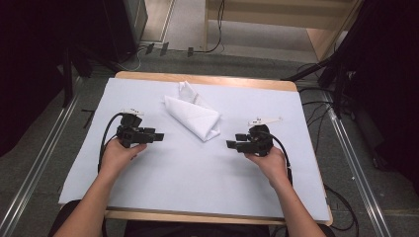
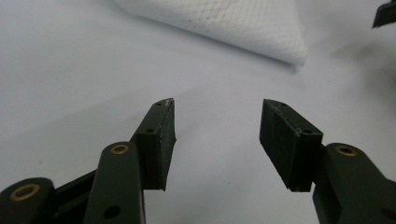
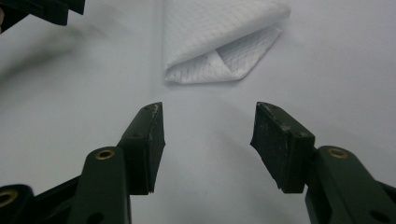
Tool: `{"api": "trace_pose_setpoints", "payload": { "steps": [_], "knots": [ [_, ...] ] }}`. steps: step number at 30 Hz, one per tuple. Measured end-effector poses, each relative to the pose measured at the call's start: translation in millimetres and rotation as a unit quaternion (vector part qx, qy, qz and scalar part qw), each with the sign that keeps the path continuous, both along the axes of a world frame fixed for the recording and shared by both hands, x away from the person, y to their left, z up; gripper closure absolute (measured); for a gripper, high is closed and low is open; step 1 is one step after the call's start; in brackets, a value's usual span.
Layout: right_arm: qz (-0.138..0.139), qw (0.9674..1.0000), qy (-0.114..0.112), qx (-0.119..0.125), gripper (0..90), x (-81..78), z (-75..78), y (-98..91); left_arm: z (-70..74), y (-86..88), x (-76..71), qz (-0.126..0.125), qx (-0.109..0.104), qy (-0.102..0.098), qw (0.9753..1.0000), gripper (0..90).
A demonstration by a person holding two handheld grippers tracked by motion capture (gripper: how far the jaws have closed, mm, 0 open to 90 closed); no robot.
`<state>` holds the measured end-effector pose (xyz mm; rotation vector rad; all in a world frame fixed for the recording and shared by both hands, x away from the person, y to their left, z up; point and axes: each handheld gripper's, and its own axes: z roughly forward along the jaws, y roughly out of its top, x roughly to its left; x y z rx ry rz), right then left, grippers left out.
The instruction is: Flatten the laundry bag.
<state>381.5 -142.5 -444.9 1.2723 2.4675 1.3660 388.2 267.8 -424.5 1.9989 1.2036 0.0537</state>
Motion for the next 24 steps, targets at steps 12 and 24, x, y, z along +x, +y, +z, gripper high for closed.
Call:
{"api": "trace_pose_setpoints", "payload": {
  "steps": [12, 24],
  "knots": [
    [0.004, 0.9994, -0.008, -0.034, 42.7, -3.3, -2.0, 0.9, -5.3, -3.5, 4.1, -0.015, -0.008, 0.005, 0.9998, 39.7],
    [-0.010, 0.9995, -0.025, -0.019, 46.2, -6.6, 1.7, -1.5, -8.1, -6.4, 6.7, -0.017, -0.019, 0.016, 0.9995, 38.7]
  ]
}}
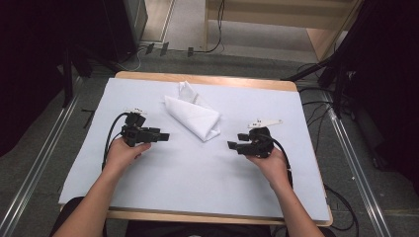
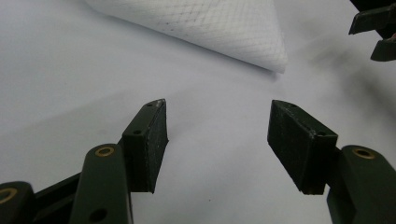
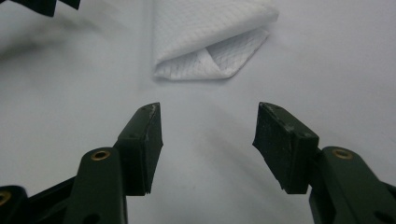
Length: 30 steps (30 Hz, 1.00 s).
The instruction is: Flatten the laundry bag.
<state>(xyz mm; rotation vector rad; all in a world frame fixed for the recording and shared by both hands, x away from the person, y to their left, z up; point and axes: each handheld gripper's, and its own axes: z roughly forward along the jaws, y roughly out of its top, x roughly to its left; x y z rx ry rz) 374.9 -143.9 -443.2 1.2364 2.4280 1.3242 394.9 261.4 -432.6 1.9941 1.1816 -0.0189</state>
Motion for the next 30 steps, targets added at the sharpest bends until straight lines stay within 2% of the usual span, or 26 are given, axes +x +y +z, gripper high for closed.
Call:
{"api": "trace_pose_setpoints", "payload": {
  "steps": [3, 5, 11, 15, 16, 17, 18, 19, 21, 22, 23, 26, 30],
  "knots": [
    [-0.003, 0.9998, 0.012, 0.013, 44.8, 2.5, -0.9, 0.4, 0.7, 1.1, -0.5, 0.002, 0.009, -0.004, 1.0000, 38.8],
    [-0.003, 0.9998, 0.013, 0.012, 42.4, 3.8, -3.4, 3.1, 0.5, 1.4, -0.4, 0.003, 0.011, -0.006, 0.9999, 38.8],
    [-0.007, 0.9999, 0.012, 0.008, 42.7, 6.6, -6.1, 8.4, -0.5, 1.1, -0.2, 0.005, 0.019, -0.006, 0.9998, 38.7],
    [-0.018, 0.9996, 0.013, 0.016, 43.1, 11.8, -5.3, 11.4, -1.0, -1.0, -0.8, -0.002, 0.023, -0.001, 0.9997, 38.7],
    [-0.023, 0.9994, 0.014, 0.020, 43.1, 14.0, -4.7, 12.5, -0.7, -1.0, -1.0, -0.003, 0.022, 0.000, 0.9998, 38.7],
    [-0.029, 0.9992, 0.014, 0.024, 43.2, 15.4, -2.3, 14.4, -0.3, -0.9, -1.4, -0.011, 0.010, 0.003, 0.9999, 38.5],
    [-0.029, 0.9992, 0.014, 0.024, 43.2, 15.4, -2.3, 14.4, -0.3, -0.9, -1.4, -0.011, 0.010, 0.003, 0.9999, 37.9],
    [-0.028, 0.9994, 0.014, 0.017, 43.1, 16.7, -0.7, 16.7, -0.3, -2.2, -1.9, -0.013, 0.015, 0.010, 0.9997, 37.5],
    [-0.027, 0.9994, 0.016, 0.016, 43.0, 18.0, -0.4, 17.8, -0.1, -2.8, -2.7, -0.020, 0.020, 0.008, 0.9996, 37.8],
    [-0.023, 0.9989, 0.036, 0.018, 42.4, 23.5, 0.6, 18.7, 0.2, -3.4, -3.4, -0.023, 0.020, 0.009, 0.9995, 38.1],
    [-0.023, 0.9989, 0.036, 0.018, 42.4, 23.5, 0.6, 18.7, 1.1, -3.1, -3.3, -0.024, 0.021, 0.007, 0.9995, 38.1],
    [-0.031, 0.9990, 0.031, 0.012, 42.5, 37.4, 7.1, 22.1, 4.8, -1.1, -2.6, -0.019, 0.023, -0.005, 0.9995, 37.9],
    [-0.035, 0.9991, 0.022, 0.011, 43.3, 48.8, 15.3, 27.2, 7.5, 2.2, -2.2, -0.016, 0.027, -0.001, 0.9995, 36.7]
  ]
}}
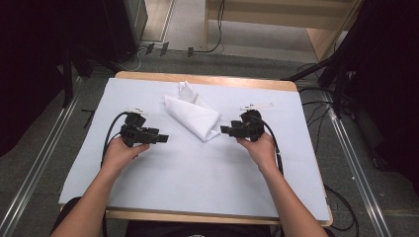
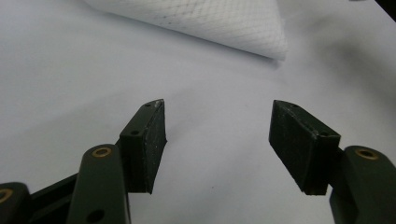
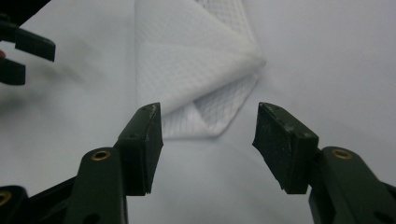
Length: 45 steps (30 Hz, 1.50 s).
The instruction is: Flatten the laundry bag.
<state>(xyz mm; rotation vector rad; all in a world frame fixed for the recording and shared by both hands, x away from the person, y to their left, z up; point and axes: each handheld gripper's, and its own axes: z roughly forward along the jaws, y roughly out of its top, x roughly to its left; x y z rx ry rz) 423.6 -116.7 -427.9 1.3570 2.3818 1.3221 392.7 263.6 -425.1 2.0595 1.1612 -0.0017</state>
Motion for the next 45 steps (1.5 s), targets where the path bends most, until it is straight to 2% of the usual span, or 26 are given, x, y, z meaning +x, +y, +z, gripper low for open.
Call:
{"api": "trace_pose_setpoints", "payload": {
  "steps": [3, 4, 7, 11, 13, 14, 17, 19, 21, 23, 24, 26, 28, 30, 31, 32, 35, 36, 37, 39, 40, 42, 45],
  "knots": [
    [-0.002, 1.0000, -0.002, -0.003, 43.3, 9.5, 3.9, 3.8, 3.4, 4.1, -3.4, 0.002, -0.008, -0.009, 0.9999, 36.7],
    [-0.003, 1.0000, -0.004, -0.007, 43.3, 17.6, 6.2, 6.5, 3.6, 5.9, -3.9, 0.006, -0.009, -0.011, 0.9999, 36.7],
    [-0.003, 0.9999, -0.003, -0.011, 43.4, 25.0, 6.7, 10.4, 3.2, 7.9, -2.8, 0.011, -0.013, -0.010, 0.9998, 36.7],
    [-0.011, 0.9996, -0.004, -0.025, 44.6, 39.7, -0.2, 22.1, 2.5, 8.7, -0.8, 0.012, -0.021, -0.006, 0.9997, 36.7],
    [-0.018, 0.9987, -0.003, -0.047, 45.2, 46.8, -3.6, 27.2, 1.9, 8.1, -0.4, 0.012, -0.023, -0.006, 0.9996, 36.8],
    [-0.019, 0.9988, -0.011, -0.044, 47.3, 49.9, -5.6, 28.8, 1.7, 7.7, 0.1, 0.010, -0.022, -0.006, 0.9997, 36.7],
    [-0.023, 0.9992, -0.001, -0.034, 46.7, 59.4, -10.0, 33.3, 1.3, 6.8, 0.6, 0.011, -0.021, -0.006, 0.9997, 36.7],
    [-0.021, 0.9988, 0.001, -0.045, 46.7, 65.2, -12.7, 36.7, 1.5, 7.8, 0.9, 0.011, -0.021, -0.008, 0.9997, 36.8],
    [-0.021, 0.9988, -0.002, -0.043, 46.8, 67.5, -14.7, 37.8, 1.3, 8.7, 1.3, 0.013, -0.024, -0.009, 0.9996, 36.8],
    [-0.028, 0.9984, 0.017, -0.046, 45.5, 75.5, -22.5, 38.9, 1.3, 12.5, 2.5, 0.020, -0.027, -0.007, 0.9994, 37.0],
    [-0.028, 0.9984, 0.017, -0.046, 45.5, 75.5, -22.5, 38.9, 1.3, 12.5, 2.5, 0.020, -0.027, -0.007, 0.9994, 37.1],
    [-0.030, 0.9981, 0.029, -0.045, 46.7, 79.3, -32.2, 37.7, 1.0, 16.1, 3.4, 0.024, -0.028, -0.005, 0.9993, 37.2],
    [-0.022, 0.9976, 0.033, -0.057, 48.4, 78.8, -37.5, 40.3, 0.4, 18.1, 4.2, 0.028, -0.030, -0.003, 0.9992, 37.2],
    [-0.019, 0.9966, 0.014, -0.079, 52.3, 75.9, -39.5, 43.4, -0.3, 19.6, 5.0, 0.033, -0.024, -0.002, 0.9992, 37.2],
    [-0.019, 0.9966, 0.014, -0.079, 52.3, 75.9, -39.5, 43.4, -0.3, 19.6, 5.0, 0.033, -0.024, -0.002, 0.9992, 37.2],
    [-0.028, 0.9963, 0.007, -0.082, 56.2, 73.4, -40.1, 44.8, -1.2, 20.8, 5.3, 0.038, -0.014, -0.003, 0.9992, 37.2],
    [-0.034, 0.9959, 0.004, -0.083, 61.4, 69.8, -40.2, 45.4, -2.0, 22.9, 5.9, 0.043, -0.012, -0.002, 0.9990, 37.4],
    [-0.028, 0.9951, -0.007, -0.094, 69.6, 66.2, -40.6, 46.7, -2.3, 25.6, 6.8, 0.046, -0.014, -0.001, 0.9989, 37.4],
    [-0.029, 0.9951, -0.006, -0.095, 75.0, 64.9, -40.7, 47.0, -2.3, 25.6, 6.8, 0.046, -0.014, -0.001, 0.9989, 37.4],
    [-0.022, 0.9957, -0.006, -0.090, 77.1, 64.4, -41.0, 46.3, -2.4, 27.1, 7.5, 0.050, -0.018, 0.000, 0.9986, 37.5],
    [-0.021, 0.9962, 0.001, -0.084, 85.9, 64.7, -40.5, 44.5, -2.4, 27.9, 7.8, 0.053, -0.020, 0.001, 0.9984, 37.5],
    [-0.024, 0.9965, 0.012, -0.079, 87.3, 65.7, -39.7, 43.1, -2.0, 27.7, 7.5, 0.050, -0.019, 0.002, 0.9986, 37.5],
    [-0.021, 0.9966, 0.015, -0.079, 88.1, 66.7, -38.1, 42.4, -2.0, 26.5, 7.3, 0.047, -0.019, 0.003, 0.9987, 37.5]
  ]
}}
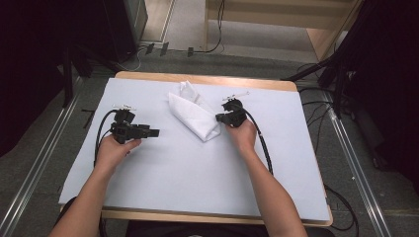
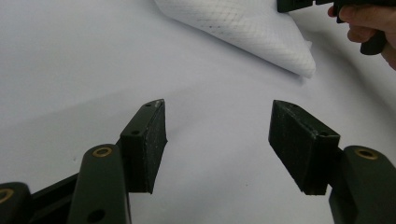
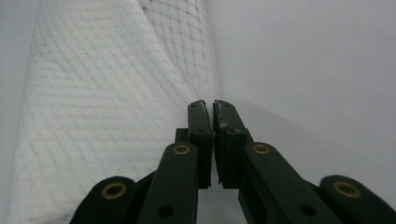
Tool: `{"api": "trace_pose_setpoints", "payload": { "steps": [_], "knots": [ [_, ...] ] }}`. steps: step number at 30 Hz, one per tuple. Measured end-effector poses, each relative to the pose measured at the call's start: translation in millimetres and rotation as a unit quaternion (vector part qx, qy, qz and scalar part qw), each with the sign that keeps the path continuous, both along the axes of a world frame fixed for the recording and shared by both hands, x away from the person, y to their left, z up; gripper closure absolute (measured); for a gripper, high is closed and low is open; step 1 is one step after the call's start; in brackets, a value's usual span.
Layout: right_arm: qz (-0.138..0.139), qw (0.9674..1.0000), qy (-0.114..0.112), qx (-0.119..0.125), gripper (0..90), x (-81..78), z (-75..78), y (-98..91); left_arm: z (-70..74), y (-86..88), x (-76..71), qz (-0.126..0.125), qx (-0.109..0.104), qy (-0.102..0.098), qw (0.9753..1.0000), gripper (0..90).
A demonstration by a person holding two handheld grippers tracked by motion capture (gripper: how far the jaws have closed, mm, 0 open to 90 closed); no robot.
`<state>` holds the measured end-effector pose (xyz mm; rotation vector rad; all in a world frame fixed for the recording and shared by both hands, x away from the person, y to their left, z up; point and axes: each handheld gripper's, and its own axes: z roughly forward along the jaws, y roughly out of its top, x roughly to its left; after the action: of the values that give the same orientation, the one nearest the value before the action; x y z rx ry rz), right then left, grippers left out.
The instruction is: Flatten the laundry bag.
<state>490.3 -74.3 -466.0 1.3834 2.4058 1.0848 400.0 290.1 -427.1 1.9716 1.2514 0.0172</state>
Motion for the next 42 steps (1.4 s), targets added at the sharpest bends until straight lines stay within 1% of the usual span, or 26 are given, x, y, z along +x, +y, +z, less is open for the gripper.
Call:
{"api": "trace_pose_setpoints", "payload": {
  "steps": [3, 4, 5, 6, 7, 9, 10, 12, 14, 17, 20, 21, 22, 25, 27, 29, 31, 32, 34, 35, 36, 38, 39, 40, 41, 42],
  "knots": [
    [0.002, 1.0000, 0.007, 0.003, 88.1, -0.4, 2.0, -1.0, -0.8, -0.6, 0.6, 0.001, -0.001, 0.003, 1.0000, 37.5],
    [0.004, 0.9999, 0.010, 0.011, 88.1, -0.6, 3.6, -2.2, -0.9, -0.3, 1.1, 0.001, -0.001, 0.006, 1.0000, 37.5],
    [0.002, 0.9999, 0.010, 0.013, 88.1, -1.5, 5.5, -2.8, -1.1, 0.2, 1.6, 0.003, -0.001, 0.006, 1.0000, 37.4],
    [0.008, 0.9999, -0.001, 0.008, 88.0, -3.9, 11.1, -2.4, -1.1, 0.5, 1.7, 0.004, -0.002, 0.007, 1.0000, 37.3],
    [0.008, 0.9999, -0.001, 0.008, 88.0, -3.9, 11.1, -2.4, -1.1, 1.2, 2.2, 0.004, -0.002, 0.007, 1.0000, 37.3],
    [0.013, 0.9998, -0.007, 0.011, 87.9, -6.0, 19.3, -1.8, -1.2, 2.7, 2.9, 0.008, -0.003, 0.008, 0.9999, 37.3],
    [0.013, 0.9998, -0.007, 0.011, 87.9, -6.0, 19.3, -1.8, -1.2, 2.7, 2.9, 0.008, -0.003, 0.008, 0.9999, 37.4],
    [0.016, 0.9996, -0.008, 0.020, 88.0, -7.5, 26.5, -1.5, -0.2, 4.2, 2.4, 0.009, -0.003, 0.006, 0.9999, 37.4],
    [0.018, 0.9996, -0.009, 0.020, 87.9, -8.2, 29.0, -1.1, 0.0, 4.6, 2.3, 0.009, -0.002, 0.005, 0.9999, 37.3],
    [0.020, 0.9995, -0.017, 0.018, 88.8, -9.6, 34.6, 0.7, 0.2, 5.2, 2.1, 0.009, -0.003, 0.003, 1.0000, 37.3],
    [0.020, 0.9997, -0.005, 0.013, 89.6, -7.3, 31.4, 0.6, 0.2, 4.7, 2.0, 0.007, -0.003, 0.003, 1.0000, 37.4],
    [0.020, 0.9996, 0.010, 0.016, 90.0, -5.3, 26.9, -0.7, 0.2, 4.5, 2.0, 0.007, -0.002, 0.002, 1.0000, 37.4],
    [0.019, 0.9996, 0.013, 0.019, 90.0, -5.4, 26.6, -0.9, 0.8, 4.9, 2.0, 0.007, -0.003, 0.001, 1.0000, 37.4],
    [0.021, 0.9994, 0.008, 0.025, 90.0, -7.1, 29.0, -0.5, 1.3, 6.4, 2.0, 0.008, -0.005, 0.001, 1.0000, 37.4],
    [0.034, 0.9989, -0.010, 0.029, 90.0, -13.1, 39.8, 3.2, 1.5, 8.2, 2.3, 0.009, -0.003, 0.002, 1.0000, 37.4],
    [0.042, 0.9984, -0.017, 0.035, 90.0, -17.2, 47.8, 5.7, 1.4, 10.7, 3.0, 0.015, -0.002, 0.002, 0.9999, 37.4],
    [0.046, 0.9981, -0.016, 0.038, 90.0, -18.9, 51.2, 7.2, 2.0, 11.9, 3.1, 0.016, 0.000, 0.001, 0.9999, 37.5],
    [0.056, 0.9973, -0.023, 0.042, 90.0, -22.8, 59.2, 11.8, 3.1, 13.6, 3.0, 0.018, -0.001, -0.001, 0.9998, 37.6],
    [0.066, 0.9962, -0.028, 0.049, 90.0, -25.8, 65.7, 16.2, 4.1, 15.8, 2.8, 0.023, -0.005, -0.004, 0.9997, 37.6],
    [0.066, 0.9962, -0.028, 0.049, 90.0, -25.8, 65.7, 16.2, 4.5, 17.1, 2.7, 0.025, -0.006, -0.005, 0.9996, 37.6],
    [0.081, 0.9948, -0.034, 0.052, 90.0, -29.3, 74.2, 24.1, 4.8, 18.6, 2.6, 0.025, -0.005, -0.005, 0.9997, 37.6],
    [0.087, 0.9942, -0.036, 0.053, 90.0, -30.0, 76.7, 27.0, 4.7, 19.9, 2.2, 0.027, -0.006, -0.005, 0.9996, 37.7],
    [0.097, 0.9934, -0.034, 0.051, 90.0, -31.5, 82.2, 35.2, 5.0, 22.0, 1.8, 0.029, -0.005, -0.006, 0.9996, 37.7],
    [0.097, 0.9934, -0.034, 0.051, 90.0, -31.5, 82.2, 35.2, 5.0, 22.0, 1.8, 0.029, -0.005, -0.006, 0.9996, 37.7],
    [0.104, 0.9926, -0.036, 0.053, 90.0, -31.5, 83.7, 39.1, 5.3, 22.9, 1.3, 0.030, -0.007, -0.006, 0.9995, 37.7],
    [0.112, 0.9916, -0.037, 0.054, 90.0, -32.6, 86.1, 47.6, 5.7, 25.0, 0.3, 0.032, -0.007, -0.009, 0.9994, 37.7]
  ]
}}
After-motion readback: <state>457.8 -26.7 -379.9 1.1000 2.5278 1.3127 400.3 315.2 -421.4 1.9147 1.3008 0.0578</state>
